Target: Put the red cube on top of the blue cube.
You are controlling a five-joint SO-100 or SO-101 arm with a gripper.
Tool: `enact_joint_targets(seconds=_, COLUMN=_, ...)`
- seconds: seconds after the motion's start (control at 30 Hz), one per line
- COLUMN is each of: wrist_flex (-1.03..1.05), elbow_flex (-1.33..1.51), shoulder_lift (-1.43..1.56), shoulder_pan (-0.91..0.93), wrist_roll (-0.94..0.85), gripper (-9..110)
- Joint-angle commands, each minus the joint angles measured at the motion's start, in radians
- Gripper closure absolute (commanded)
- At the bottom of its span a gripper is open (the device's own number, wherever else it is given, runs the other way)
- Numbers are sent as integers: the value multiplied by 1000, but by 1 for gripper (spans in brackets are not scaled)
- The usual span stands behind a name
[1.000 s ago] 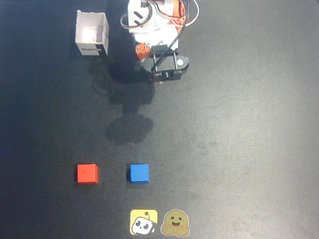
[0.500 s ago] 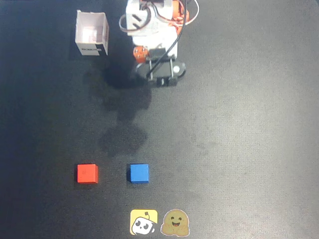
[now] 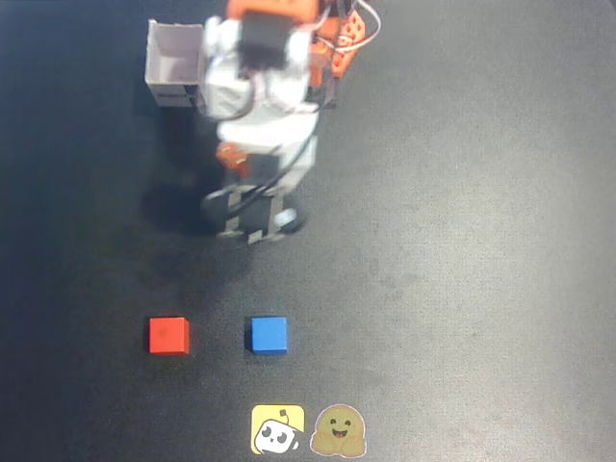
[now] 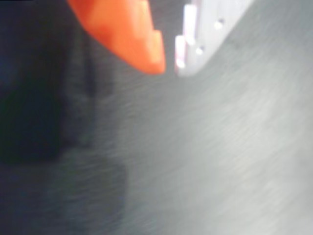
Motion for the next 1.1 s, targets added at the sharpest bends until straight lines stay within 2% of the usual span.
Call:
enact_joint_targets(seconds=0.0, wrist_flex=15, elbow_flex=-138, shoulder_lift=-67, shoulder_pan=52, wrist_roll=18, gripper=101)
enact_joint_targets(seconds=0.5, wrist_flex=106, elbow_flex=-512, shoulder_lift=-420, shoulder_pan=241, wrist_roll=14, gripper=101)
enact_joint_targets(seconds=0.73, wrist_flex=86, elbow_flex=-667, shoulder_lift=-571, shoulder_pan=268, wrist_roll=-160, gripper=101)
enact_joint_targets(seconds=0.97, wrist_flex=235, elbow_flex=-1003, shoulder_lift=-821, shoulder_pan=272, wrist_roll=-249, gripper=101)
enact_joint_targets(seconds=1.07, wrist_flex=242, elbow_flex=-1065, shoulder_lift=-874, shoulder_pan=270, wrist_roll=-272, gripper=101)
